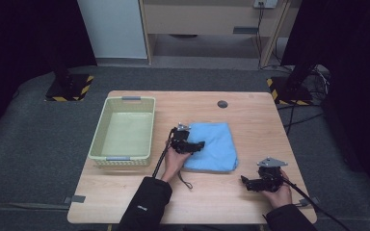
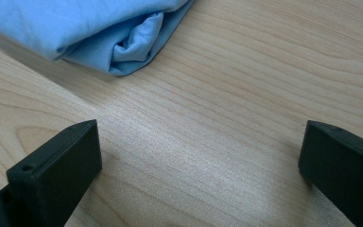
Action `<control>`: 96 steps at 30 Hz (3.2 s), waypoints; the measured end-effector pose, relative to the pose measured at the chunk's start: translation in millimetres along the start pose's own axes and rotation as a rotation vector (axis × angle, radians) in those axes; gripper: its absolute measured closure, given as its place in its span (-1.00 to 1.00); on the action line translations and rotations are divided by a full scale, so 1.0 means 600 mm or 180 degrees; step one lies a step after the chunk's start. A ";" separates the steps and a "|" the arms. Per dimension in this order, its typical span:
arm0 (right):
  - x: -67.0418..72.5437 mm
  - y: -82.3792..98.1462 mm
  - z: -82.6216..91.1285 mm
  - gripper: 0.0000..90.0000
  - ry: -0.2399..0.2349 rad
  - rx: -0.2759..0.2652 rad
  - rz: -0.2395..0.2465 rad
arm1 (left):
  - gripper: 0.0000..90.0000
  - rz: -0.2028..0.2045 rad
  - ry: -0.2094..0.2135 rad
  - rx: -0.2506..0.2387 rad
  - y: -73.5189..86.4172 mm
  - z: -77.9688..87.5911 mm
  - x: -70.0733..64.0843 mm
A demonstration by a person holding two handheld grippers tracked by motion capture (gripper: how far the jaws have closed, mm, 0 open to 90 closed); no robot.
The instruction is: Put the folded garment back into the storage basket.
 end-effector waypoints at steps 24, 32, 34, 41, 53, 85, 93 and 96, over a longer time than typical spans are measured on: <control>0.000 0.000 0.000 -0.99 0.0000 0.0004 -0.0004 | 0.44 0.0313 0.0121 -0.0072 0.002 0.008 -0.011; 0.000 0.000 0.000 -0.99 -0.0005 0.0002 -0.0002 | 0.48 0.0352 0.0212 -0.0116 -0.007 0.022 -0.015; 0.001 0.000 0.000 -0.99 -0.0005 0.0003 -0.0009 | 0.48 0.0335 0.0218 -0.0117 -0.009 0.027 -0.017; 0.001 0.000 0.000 -0.99 -0.0004 0.0003 -0.0010 | 0.48 0.0252 0.0267 -0.0184 -0.022 0.051 -0.027; 0.001 0.000 0.001 -0.99 -0.0004 0.0003 -0.0011 | 0.48 0.0001 0.0322 -0.0314 -0.061 0.123 -0.047; 0.001 0.000 0.001 -0.99 -0.0003 0.0003 -0.0012 | 0.47 -0.0227 0.0040 -0.0420 -0.108 0.297 -0.023; 0.001 0.000 0.000 -0.99 -0.0003 0.0002 -0.0016 | 0.47 -0.0137 -0.0007 -0.0528 -0.092 0.333 0.003; 0.001 0.000 0.000 -0.99 -0.0003 0.0002 -0.0014 | 0.47 -0.0112 -0.0037 -0.0573 -0.086 0.345 0.013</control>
Point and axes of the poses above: each handheld gripper's, and its own axes: z roughly backward along the jaws, y roughly out of its underside, x roughly to its left, the point moved 1 cm from there along -z, roughly forward along the jaws, and after that the axes turned 3 degrees about y, right-handed, at the moved point
